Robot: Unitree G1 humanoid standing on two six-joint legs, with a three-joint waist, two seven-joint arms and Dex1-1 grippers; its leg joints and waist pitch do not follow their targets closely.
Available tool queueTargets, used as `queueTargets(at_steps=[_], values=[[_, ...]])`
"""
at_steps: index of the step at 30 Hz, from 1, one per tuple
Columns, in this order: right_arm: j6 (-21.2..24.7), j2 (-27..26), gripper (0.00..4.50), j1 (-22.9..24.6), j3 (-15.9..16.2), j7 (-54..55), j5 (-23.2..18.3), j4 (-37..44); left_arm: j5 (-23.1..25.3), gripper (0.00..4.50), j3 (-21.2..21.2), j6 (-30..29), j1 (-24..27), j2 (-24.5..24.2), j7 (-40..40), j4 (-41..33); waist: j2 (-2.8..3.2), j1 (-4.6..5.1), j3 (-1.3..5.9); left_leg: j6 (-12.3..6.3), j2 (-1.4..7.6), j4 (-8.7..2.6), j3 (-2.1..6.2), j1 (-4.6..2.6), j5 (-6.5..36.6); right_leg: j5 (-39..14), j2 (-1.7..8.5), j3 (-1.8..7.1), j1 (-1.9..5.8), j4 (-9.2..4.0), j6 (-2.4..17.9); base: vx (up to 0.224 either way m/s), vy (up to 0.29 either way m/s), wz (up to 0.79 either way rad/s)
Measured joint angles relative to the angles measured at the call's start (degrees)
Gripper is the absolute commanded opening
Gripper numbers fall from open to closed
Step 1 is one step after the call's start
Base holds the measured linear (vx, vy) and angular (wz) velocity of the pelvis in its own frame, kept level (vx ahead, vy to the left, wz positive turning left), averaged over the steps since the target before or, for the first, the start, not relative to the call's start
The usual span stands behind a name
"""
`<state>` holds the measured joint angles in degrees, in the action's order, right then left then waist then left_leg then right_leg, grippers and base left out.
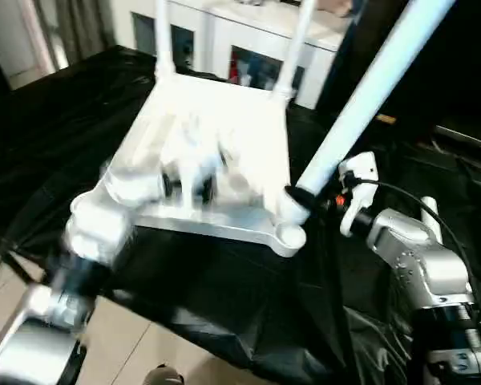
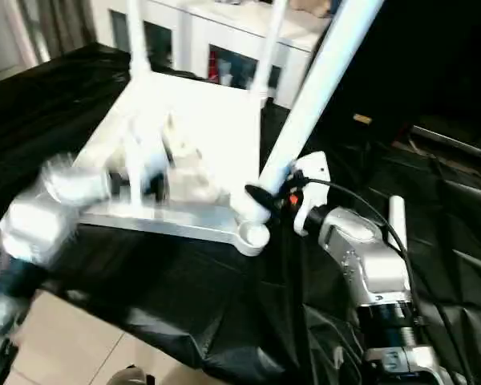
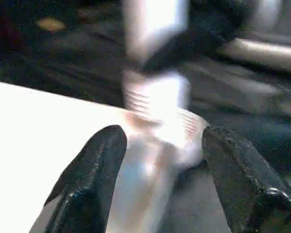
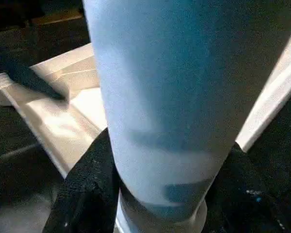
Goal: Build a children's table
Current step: Insert table leg to table base
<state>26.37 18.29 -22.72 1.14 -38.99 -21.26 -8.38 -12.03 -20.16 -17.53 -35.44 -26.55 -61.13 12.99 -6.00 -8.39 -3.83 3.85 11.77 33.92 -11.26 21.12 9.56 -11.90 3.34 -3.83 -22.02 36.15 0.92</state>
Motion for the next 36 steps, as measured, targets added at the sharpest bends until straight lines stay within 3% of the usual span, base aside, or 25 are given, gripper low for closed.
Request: queueTargets(at_steps=[3, 7, 11, 14, 18, 36], values=[[0.56, 0.28, 1.89, 0.33, 0.52, -0.38, -0.55, 1.44, 2.4, 3.01, -1.32, 4.17, -1.24, 1.42, -0.53, 4.39, 0.12, 0.2, -0.05, 0.07, 0.0, 0.0, 0.0, -0.13, -0.04, 0.05, 0.0, 0.02, 0.07, 0.02, 0.03, 0.0, 0.0, 0.0], [1.34, 0.46, 1.89, 1.02, 0.84, -0.28, -0.73, 2.38, 6.95, 2.66, -1.9, 10.25, -5.04, 3.69, 0.87, 14.73, 0.21, 0.28, -0.1, 0.09, 0.0, 0.0, 0.01, -0.15, -0.05, 0.09, 0.0, 0.01, 0.07, 0.03, 0.01, 0.0, 0.0, 0.0], [2.81, 0.45, 1.89, 1.93, 1.53, -0.39, -0.8, 4.26, 9.58, 2.21, -4.85, 12.87, -7.61, 3.05, -1.16, 21.16, 0.69, 0.34, -0.17, 0.05, 0.0, 0.0, 0.0, -0.1, -0.03, 0.1, 0.0, 0.02, 0.04, -0.01, 0.04, 0.0, 0.0, 0.0], [3.21, 0.55, 1.89, 2.3, 1.53, -0.33, -0.77, 4.32, 9.71, 2.17, -5.53, 13.46, -7.86, 3.12, -3.4, 23.78, 1.22, 0.3, -0.16, 0.01, 0.0, -0.03, -0.01, -0.06, -0.01, 0.06, 0.0, 0.01, 0.01, -0.01, 0.08, 0.0, 0.0, 0.0], [3.34, 1.05, 1.89, 2.49, 1.51, -0.12, -0.75, 4.61, 9.67, 1.77, -4.81, 15.12, -8.58, 4.79, -6.73, 28.69, 1.95, 0.13, -0.1, 0.02, 0.0, -0.02, -0.01, -0.06, -0.01, 0.06, 0.0, 0.01, 0.01, 0.0, 0.08, 0.0, 0.0, 0.0], [3.48, 1.28, 1.89, 4.21, 1.5, 0.42, -0.65, 6.33, 14.49, 0.31, -4.89, 24.35, -15.35, 7.99, -6.53, 44.15, 2.95, 0.22, -0.06, 0.02, -0.01, -0.01, -0.01, -0.11, -0.01, 0.07, 0.03, 0.02, 0.05, 0.0, 0.09, 0.0, 0.0, 0.0]])
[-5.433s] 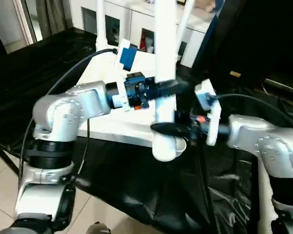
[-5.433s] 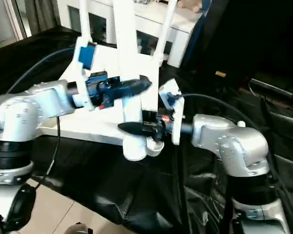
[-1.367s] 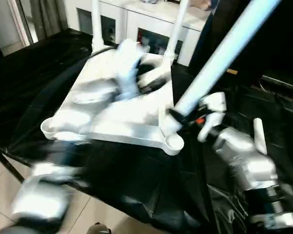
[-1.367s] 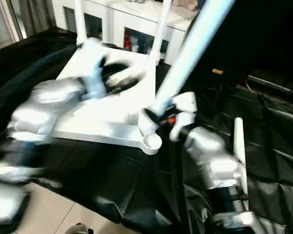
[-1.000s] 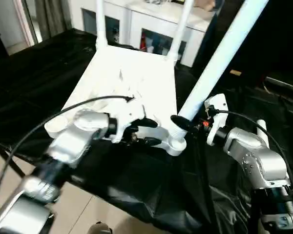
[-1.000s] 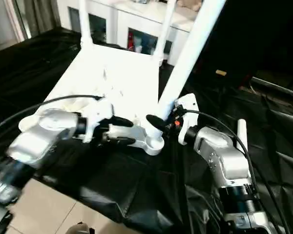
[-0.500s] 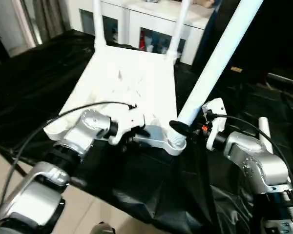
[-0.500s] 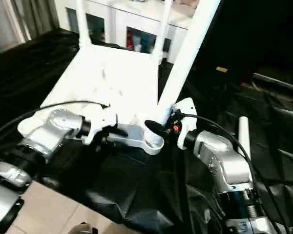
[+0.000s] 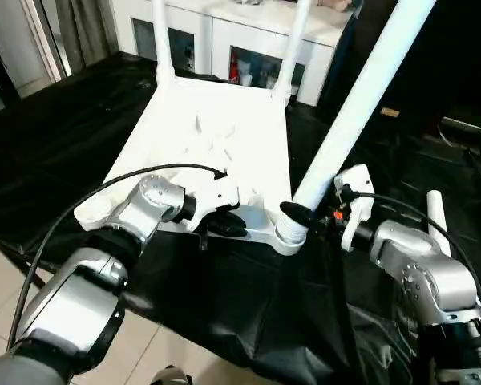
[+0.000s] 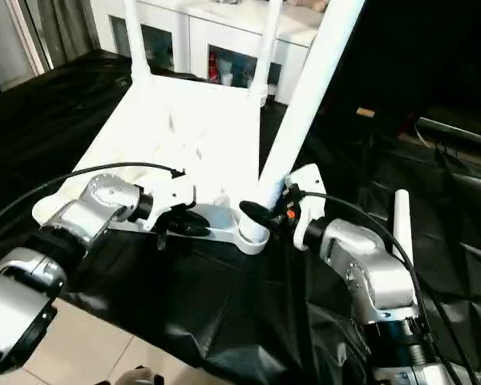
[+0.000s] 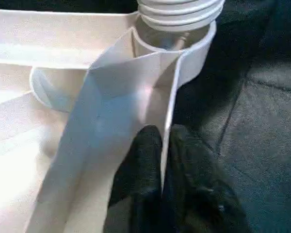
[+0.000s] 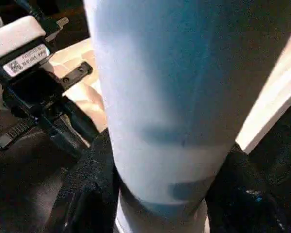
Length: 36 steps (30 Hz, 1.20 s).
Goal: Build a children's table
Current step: Insert table leg to table base
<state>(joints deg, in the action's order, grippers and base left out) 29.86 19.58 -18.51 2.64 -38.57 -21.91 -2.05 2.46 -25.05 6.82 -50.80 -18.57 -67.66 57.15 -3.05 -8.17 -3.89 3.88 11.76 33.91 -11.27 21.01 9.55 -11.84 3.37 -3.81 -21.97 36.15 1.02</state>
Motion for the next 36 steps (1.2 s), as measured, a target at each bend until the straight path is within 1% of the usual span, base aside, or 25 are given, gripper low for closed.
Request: queueTargets(at_steps=[1, 3, 5, 10, 13, 16, 18, 19, 20, 22, 26, 31, 32, 33, 34, 36], values=[[0.0, 0.0, 1.89, 0.0, 0.0, 0.02, 0.0, 0.19, 0.21, 0.2, -0.02, 0.34, -0.34, 0.28, 0.01, 0.64, 0.04, -0.01, 0.0, 0.0, 0.0, 0.0, 0.0, 0.0, 0.0, 0.0, 0.0, 0.0, 0.0, 0.0, 0.0, 0.0, 0.0, 0.0], [0.0, 0.03, 1.89, 0.03, 0.0, 0.03, 0.0, 0.92, 0.87, 0.13, -0.07, 1.13, -1.19, 0.92, -0.15, 2.19, 0.13, -0.02, 0.0, 0.0, 0.0, 0.0, 0.0, 0.0, 0.0, 0.0, 0.0, 0.0, 0.0, 0.0, 0.0, 0.0, 0.0, 0.0], [0.0, 0.05, 1.89, 0.04, 0.0, 0.03, -0.01, 1.44, 1.56, 0.05, -0.12, 1.79, -1.66, 1.33, -0.31, 2.98, 0.25, 0.27, 0.06, -0.03, 0.0, 0.0, -0.01, 0.0, 0.02, 0.0, 0.0, 0.02, 0.0, -0.01, 0.0, 0.0, 0.0, 0.0], [0.0, 0.35, 1.89, 0.56, 0.0, 0.12, -0.01, 1.46, 2.29, 0.0, -0.05, 2.85, -1.87, 1.34, -0.85, 4.2, 0.58, 0.64, 0.21, -0.03, 0.01, -0.05, -0.02, -0.03, 0.02, -0.02, -0.01, 0.0, -0.01, -0.01, 0.03, 0.0, 0.0, 0.0], [0.08, 0.26, 1.89, 0.53, 0.0, 0.14, -0.12, 1.57, 2.29, 0.0, 0.08, 2.28, -1.64, 0.77, -1.71, 3.72, 0.61, 0.89, 0.23, -0.03, 0.01, -0.05, -0.02, -0.04, 0.02, -0.02, -0.01, 0.0, -0.01, -0.01, 0.03, 0.0, 0.0, 0.0], [0.59, 0.28, 1.89, 0.48, -0.05, 0.07, -0.42, 2.37, 1.5, 0.0, 0.63, -1.57, 0.87, -2.4, -5.61, -1.86, 0.68, 1.63, 0.26, -0.04, 0.02, -0.08, -0.02, -0.06, 0.02, -0.04, -0.01, 0.0, -0.01, -0.01, 0.05, 0.0, 0.0, 0.0], [0.98, 0.6, 1.89, 0.55, -0.19, -0.01, -0.73, 2.79, -0.08, 0.0, 1.66, -5.53, 5.6, -6.11, -8.35, -10.56, 0.69, 2.05, 0.28, -0.04, 0.02, -0.17, -0.05, -0.09, 0.03, -0.1, -0.01, 0.0, -0.03, 0.0, 0.14, 0.0, 0.0, 0.0], [1.01, 0.96, 1.89, 0.68, -0.43, -0.05, -0.82, 2.95, -0.76, 0.0, 2.13, -6.42, 7.22, -6.99, -9.05, -13.15, 0.69, 1.99, 0.28, -0.05, 0.02, -0.19, -0.05, -0.09, 0.03, -0.15, -0.01, -0.02, -0.03, 0.01, 0.17, 0.0, 0.0, 0.0], [1.04, 1.19, 1.89, 0.68, -0.85, -0.03, -0.83, 2.99, -1.14, 0.0, 2.18, -7.1, 8.16, -7.42, -9.53, -14.92, 0.68, 1.72, 0.28, -0.05, 0.02, -0.18, -0.05, -0.08, 0.03, -0.16, -0.01, -0.03, -0.03, 0.01, 0.17, 0.0, 0.0, 0.0], [1.04, 1.11, 1.89, 0.63, -0.94, -0.19, -0.85, 3.0, -1.13, 0.0, 2.2, -8.41, 9.25, -7.47, -9.0, -17.61, 0.56, 1.61, 0.33, -0.05, 0.02, -0.18, -0.06, -0.08, 0.03, -0.16, -0.01, -0.03, -0.03, 0.01, 0.17, 0.0, 0.0, 0.0], [1.04, 0.93, 1.89, 0.59, -0.41, -0.77, -0.84, 2.97, -1.03, 0.0, 2.43, -11.18, 10.98, -6.74, -6.5, -21.64, 0.42, 1.69, 0.34, -0.05, 0.01, -0.12, -0.06, -0.06, 0.03, -0.16, 0.0, -0.01, -0.02, 0.0, 0.16, 0.0, 0.0, 0.0], [1.04, 0.91, 1.89, 0.5, 0.09, -0.89, -0.85, 2.95, -0.84, 0.0, 2.45, -12.47, 11.83, -5.73, -4.58, -23.57, 0.42, 1.74, 0.33, -0.05, 0.01, -0.17, -0.06, -0.03, 0.03, -0.19, 0.0, -0.02, -0.08, 0.0, 0.12, 0.0, 0.0, 0.0], [1.05, 0.91, 1.89, 0.51, 0.1, -0.88, -0.85, 2.95, -0.82, 0.29, 2.45, -12.67, 11.85, -5.78, -4.62, -23.77, 0.43, 1.76, 0.33, -0.05, 0.01, -0.18, -0.06, -0.01, 0.03, -0.2, 0.0, -0.02, -0.09, 0.0, 0.1, 0.0, 0.0, 0.0], [1.05, 0.91, 1.89, 0.51, 0.09, -0.88, -0.84, 2.95, -0.8, 0.46, 2.45, -12.66, 11.85, -5.76, -4.59, -23.78, 0.43, 1.76, 0.33, -0.06, 0.01, -0.19, -0.06, -0.01, 0.04, -0.2, 0.0, -0.02, -0.09, 0.0, 0.1, 0.0, 0.0, 0.0], [1.06, 0.91, 1.89, 0.51, 0.09, -0.88, -0.84, 2.96, -0.78, 0.57, 2.45, -12.63, 11.85, -5.71, -4.46, -23.76, 0.43, 1.72, 0.33, -0.06, 0.01, -0.19, -0.06, -0.01, 0.04, -0.21, 0.0, -0.02, -0.09, 0.0, 0.1, 0.0, 0.0, 0.0], [1.11, 0.91, 1.89, 0.51, 0.09, -0.87, -0.84, 2.97, -0.44, 0.57, 2.45, -12.41, 11.85, -5.5, -3.36, -23.58, 0.46, 1.63, 0.32, -0.06, 0.01, -0.18, -0.06, -0.01, 0.04, -0.21, -0.01, -0.03, -0.09, 0.0, 0.1, 0.0, 0.0, 0.0]])
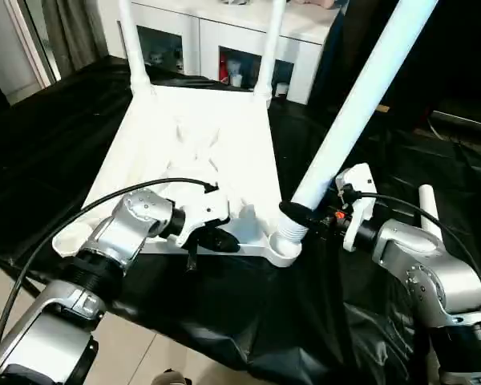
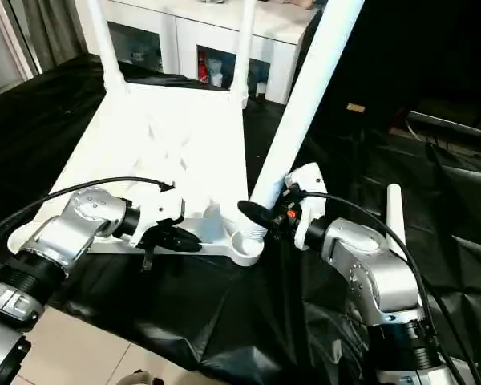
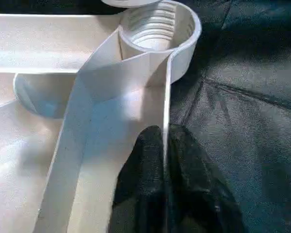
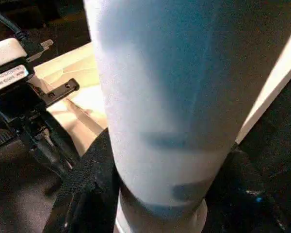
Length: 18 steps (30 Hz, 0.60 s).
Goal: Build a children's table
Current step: Insert table leg to table base
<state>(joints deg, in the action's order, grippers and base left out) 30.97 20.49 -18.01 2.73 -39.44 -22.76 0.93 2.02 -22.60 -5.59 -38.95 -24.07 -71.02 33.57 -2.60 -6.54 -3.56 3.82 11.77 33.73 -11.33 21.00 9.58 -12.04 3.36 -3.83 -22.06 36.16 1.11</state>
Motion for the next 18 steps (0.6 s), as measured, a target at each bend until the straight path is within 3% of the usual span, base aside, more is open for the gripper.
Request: queueTargets(at_steps=[18], values=[[0.18, 0.01, 1.89, 0.05, -0.02, 0.26, -0.02, 0.79, 0.61, 0.57, 0.52, 1.97, -0.08, 1.61, 1.61, 3.75, 0.04, -0.01, 0.02, 0.02, 0.0, 0.06, 0.02, -0.03, -0.01, 0.04, 0.0, 0.01, 0.06, 0.01, 0.01, 0.0, 0.0, 0.0]])
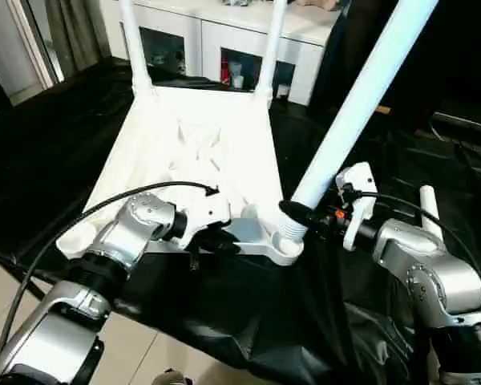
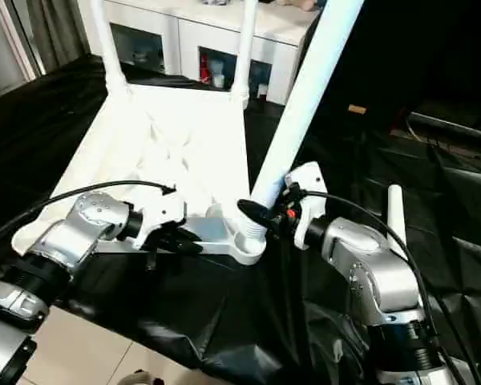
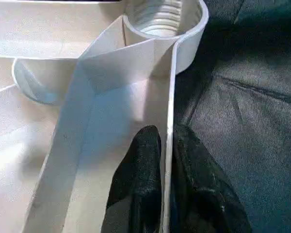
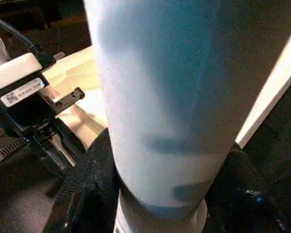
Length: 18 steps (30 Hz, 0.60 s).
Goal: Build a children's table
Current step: Insert table leg to table base
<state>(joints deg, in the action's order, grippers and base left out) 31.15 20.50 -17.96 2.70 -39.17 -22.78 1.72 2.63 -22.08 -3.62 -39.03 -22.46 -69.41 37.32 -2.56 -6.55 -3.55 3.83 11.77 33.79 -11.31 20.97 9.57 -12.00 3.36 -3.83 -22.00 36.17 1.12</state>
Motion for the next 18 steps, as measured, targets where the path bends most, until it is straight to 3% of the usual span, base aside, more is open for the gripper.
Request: queueTargets(at_steps=[13, 14, 18], values=[[0.09, 0.07, 1.89, 0.0, 0.0, -0.03, 0.0, 0.0, -0.43, 0.57, 0.99, 1.6, -0.14, 1.19, 0.21, 1.69, 0.0, -0.07, 0.0, 0.0, 0.0, 0.0, 0.0, 0.01, 0.0, 0.0, 0.0, 0.0, 0.0, -0.01, -0.01, 0.0, 0.0, 0.0], [0.11, 0.07, 1.89, 0.0, 0.0, -0.03, 0.0, 0.0, -0.43, 0.28, 1.02, 1.45, -0.26, 1.24, 0.12, 1.82, 0.0, -0.07, 0.0, 0.0, 0.0, 0.0, 0.0, 0.01, 0.0, 0.0, 0.0, 0.0, 0.0, -0.01, -0.01, 0.0, 0.0, 0.0], [0.17, 0.06, 1.89, 0.0, 0.01, -0.03, 0.0, 0.0, -0.45, 0.09, 1.02, 0.74, -0.92, 1.84, -0.3, 2.67, 0.0, -0.03, 0.0, 0.0, 0.0, 0.0, 0.0, 0.01, 0.0, 0.0, 0.0, 0.0, 0.0, -0.01, 0.0, 0.0, 0.0, 0.0]])
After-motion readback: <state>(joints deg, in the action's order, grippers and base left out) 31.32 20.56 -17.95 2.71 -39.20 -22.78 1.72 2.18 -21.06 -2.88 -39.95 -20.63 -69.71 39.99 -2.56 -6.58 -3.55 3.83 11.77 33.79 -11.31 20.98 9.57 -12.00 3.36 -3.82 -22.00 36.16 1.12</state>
